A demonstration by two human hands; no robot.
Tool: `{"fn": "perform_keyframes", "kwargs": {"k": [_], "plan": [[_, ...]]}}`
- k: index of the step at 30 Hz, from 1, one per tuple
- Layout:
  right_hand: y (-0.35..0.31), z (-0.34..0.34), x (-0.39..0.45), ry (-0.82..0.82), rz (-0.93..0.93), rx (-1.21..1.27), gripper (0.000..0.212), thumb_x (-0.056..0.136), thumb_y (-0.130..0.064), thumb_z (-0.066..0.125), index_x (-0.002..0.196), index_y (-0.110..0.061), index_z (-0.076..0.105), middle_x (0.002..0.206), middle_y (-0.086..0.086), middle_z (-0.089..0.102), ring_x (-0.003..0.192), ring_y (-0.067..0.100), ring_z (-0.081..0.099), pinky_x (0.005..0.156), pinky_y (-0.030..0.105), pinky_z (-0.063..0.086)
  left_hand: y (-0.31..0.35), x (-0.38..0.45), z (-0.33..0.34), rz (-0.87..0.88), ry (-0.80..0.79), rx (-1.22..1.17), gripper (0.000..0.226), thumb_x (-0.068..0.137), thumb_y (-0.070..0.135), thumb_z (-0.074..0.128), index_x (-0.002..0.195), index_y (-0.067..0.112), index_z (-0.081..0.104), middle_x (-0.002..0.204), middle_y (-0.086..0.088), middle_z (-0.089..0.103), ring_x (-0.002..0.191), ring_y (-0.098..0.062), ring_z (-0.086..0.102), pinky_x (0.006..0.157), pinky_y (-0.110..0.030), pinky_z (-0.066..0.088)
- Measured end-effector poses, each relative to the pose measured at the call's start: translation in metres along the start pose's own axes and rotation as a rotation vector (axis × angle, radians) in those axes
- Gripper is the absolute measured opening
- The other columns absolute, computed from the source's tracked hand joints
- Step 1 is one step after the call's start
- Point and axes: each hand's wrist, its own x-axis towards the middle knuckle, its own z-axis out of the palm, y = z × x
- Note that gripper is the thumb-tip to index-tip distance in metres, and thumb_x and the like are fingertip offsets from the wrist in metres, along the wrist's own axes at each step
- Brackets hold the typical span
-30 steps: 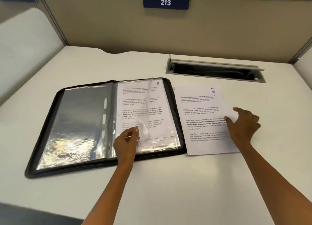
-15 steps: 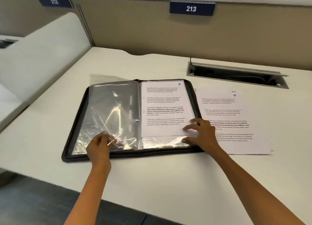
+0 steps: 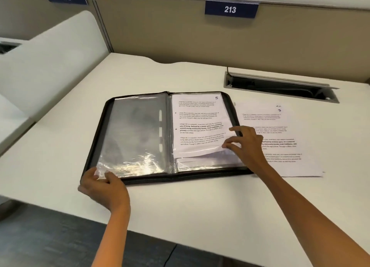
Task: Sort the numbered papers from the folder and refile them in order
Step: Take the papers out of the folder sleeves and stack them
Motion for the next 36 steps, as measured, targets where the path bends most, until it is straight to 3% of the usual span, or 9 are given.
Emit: {"fn": "perform_keyframes", "kwargs": {"k": [7, 12, 16, 20, 23, 28, 31, 34, 36], "plan": [[-0.021, -0.013, 0.014, 0.039, -0.132, -0.139, 0.025, 0.08, -0.047, 0.057, 0.073, -0.03, 0.073, 0.121, -0.004, 0.057, 0.119, 0.013, 0.036, 0.084, 0.037, 0.019, 0.025, -0.07, 0.045, 0.746, -0.738, 0.117, 0.036, 0.083, 0.034, 0.065, 0.112, 0.016, 0.055, 0.103, 0.0, 0.054, 0.095, -0.019, 0.047, 0.079, -0.031, 0.038], [-0.031, -0.021, 0.018, 0.058, -0.211, -0.243, 0.022, 0.078, -0.045, 0.06, 0.072, -0.029, 0.073, 0.12, -0.002, 0.059, 0.119, 0.018, 0.038, 0.084, 0.04, 0.022, 0.041, -0.078, 0.09, 1.156, -0.851, 0.368, 0.037, 0.068, 0.025, 0.083, 0.099, 0.013, 0.066, 0.098, -0.006, 0.065, 0.084, -0.025, 0.062, 0.072, -0.034, 0.045], [-0.041, -0.023, 0.014, 0.141, -0.251, -0.267, 0.016, 0.077, -0.038, 0.064, 0.074, -0.024, 0.072, 0.116, 0.004, 0.061, 0.117, 0.022, 0.042, 0.084, 0.044, 0.029, 0.048, -0.077, 0.095, 1.153, -0.82, 0.317, 0.018, 0.069, 0.008, 0.08, 0.086, 0.01, 0.072, 0.081, -0.005, 0.071, 0.066, -0.026, 0.066, 0.062, -0.035, 0.051], [-0.063, -0.01, -0.018, 0.324, -0.572, -0.303, 0.011, 0.086, -0.009, 0.063, 0.092, -0.004, 0.071, 0.101, 0.016, 0.066, 0.1, 0.033, 0.057, 0.087, 0.041, 0.04, 0.044, -0.077, 0.09, 1.135, -0.817, 0.31, 0.014, 0.079, 0.017, 0.062, 0.085, 0.011, 0.074, 0.075, -0.003, 0.072, 0.056, -0.026, 0.064, 0.052, -0.03, 0.052], [-0.073, 0.013, -0.045, 0.073, -0.69, -0.411, 0.03, 0.076, 0.004, 0.064, 0.106, 0.004, 0.066, 0.104, 0.019, 0.065, 0.1, 0.034, 0.06, 0.092, 0.039, 0.046, 0.049, -0.078, 0.089, 1.077, -0.849, 0.283, 0.017, 0.084, 0.015, 0.057, 0.085, 0.009, 0.073, 0.076, -0.007, 0.072, 0.06, -0.027, 0.066, 0.054, -0.035, 0.055], [-0.063, 0.026, -0.03, -0.198, -0.43, -0.727, 0.076, 0.057, -0.011, 0.08, 0.126, 0.008, 0.055, 0.125, 0.026, 0.058, 0.119, 0.038, 0.054, 0.101, 0.049, 0.044, 0.052, -0.074, 0.087, 1.01, -0.879, 0.251, 0.019, 0.089, 0.014, 0.054, 0.094, 0.007, 0.071, 0.087, -0.008, 0.072, 0.071, -0.028, 0.068, 0.061, -0.039, 0.056], [-0.064, 0.028, -0.018, -0.242, -0.35, -0.802, 0.065, 0.056, -0.01, 0.085, 0.115, 0.007, 0.063, 0.109, 0.024, 0.066, 0.111, 0.039, 0.06, 0.101, 0.049, 0.044, 0.052, -0.074, 0.085, 0.982, -0.876, 0.237, 0.019, 0.091, 0.014, 0.053, 0.096, 0.007, 0.07, 0.088, -0.008, 0.072, 0.073, -0.028, 0.067, 0.063, -0.039, 0.055], [-0.066, 0.027, -0.015, -0.142, -0.438, -0.807, 0.018, 0.055, 0.008, 0.071, 0.071, 0.0, 0.07, 0.065, 0.015, 0.066, 0.085, 0.037, 0.069, 0.098, 0.048, 0.048, 0.051, -0.076, 0.083, 0.975, -0.888, 0.244, 0.017, 0.09, 0.014, 0.055, 0.095, 0.009, 0.07, 0.087, -0.006, 0.072, 0.073, -0.028, 0.067, 0.064, -0.039, 0.054], [-0.068, 0.024, -0.018, -0.131, -0.476, -0.755, 0.015, 0.051, 0.008, 0.07, 0.057, -0.004, 0.063, 0.053, 0.01, 0.06, 0.065, 0.032, 0.067, 0.084, 0.043, 0.056, 0.05, -0.076, 0.081, 0.959, -0.92, 0.263, 0.017, 0.092, 0.015, 0.056, 0.1, 0.01, 0.07, 0.095, -0.006, 0.072, 0.081, -0.027, 0.067, 0.071, -0.038, 0.054]]}}
